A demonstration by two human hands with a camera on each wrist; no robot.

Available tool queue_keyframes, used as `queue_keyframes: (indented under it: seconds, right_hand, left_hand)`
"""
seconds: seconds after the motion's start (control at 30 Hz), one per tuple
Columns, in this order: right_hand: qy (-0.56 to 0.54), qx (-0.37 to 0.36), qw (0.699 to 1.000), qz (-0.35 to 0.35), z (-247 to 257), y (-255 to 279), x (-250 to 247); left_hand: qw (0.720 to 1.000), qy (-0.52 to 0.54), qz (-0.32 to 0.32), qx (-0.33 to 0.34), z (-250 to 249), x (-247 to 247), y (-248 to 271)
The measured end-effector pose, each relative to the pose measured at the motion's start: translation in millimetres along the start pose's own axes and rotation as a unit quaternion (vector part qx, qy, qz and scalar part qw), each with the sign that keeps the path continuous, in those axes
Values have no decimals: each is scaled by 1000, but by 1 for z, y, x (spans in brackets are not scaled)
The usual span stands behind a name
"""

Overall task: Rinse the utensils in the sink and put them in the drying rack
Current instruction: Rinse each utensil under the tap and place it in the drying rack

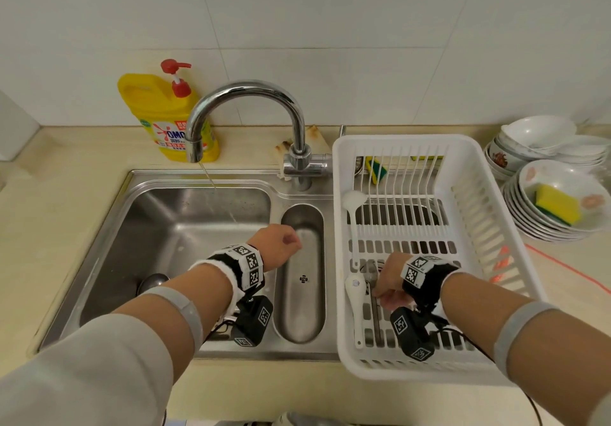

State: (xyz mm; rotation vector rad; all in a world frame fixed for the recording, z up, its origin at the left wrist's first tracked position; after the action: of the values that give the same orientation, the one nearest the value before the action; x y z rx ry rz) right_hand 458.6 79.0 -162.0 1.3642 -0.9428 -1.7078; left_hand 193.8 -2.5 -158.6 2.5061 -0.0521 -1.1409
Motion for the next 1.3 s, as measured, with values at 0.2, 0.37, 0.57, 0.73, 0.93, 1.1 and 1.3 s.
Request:
queue_keyframes:
  seconds: [0.2, 0.37, 0.57, 0.73, 0.93, 1.1, 1.3]
  right_hand:
    - [38, -25, 999, -13, 5, 13, -16]
    - [60, -167, 964, -197, 58, 53, -67]
    - [152, -390, 877, -238, 181, 91, -33]
    - [325, -404, 845, -132, 267, 58, 55]
    - [377, -345, 857, -67, 330, -20, 152]
    - [395, -322, 860, 12, 344, -75, 214]
    - [455, -296, 838, 49, 354, -106, 262]
  left_hand:
    - [1000, -17, 0, -3, 2, -2, 2]
    - [997, -65, -12, -25, 17, -23, 15]
    - [986, -150, -14, -75, 66, -65, 53]
    - [978, -178, -15, -111, 134, -102, 81]
    - [973, -202, 8, -109, 224, -130, 98]
    - [972, -230, 9, -51, 270, -138, 96]
    - [972, -231, -17, 21, 292, -146, 93]
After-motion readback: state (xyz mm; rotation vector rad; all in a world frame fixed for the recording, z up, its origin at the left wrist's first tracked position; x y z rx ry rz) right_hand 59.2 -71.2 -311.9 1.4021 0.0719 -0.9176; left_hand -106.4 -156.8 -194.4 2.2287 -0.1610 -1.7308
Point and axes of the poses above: each hand's wrist, its own y-axis away from the middle knuckle, its own x-axis out of the palm, z = x × y, the point moved 1 cm from there along -y, towards the middle knuckle, and after that the axes turned 2 degrees about -z, right-handed, at the moved point
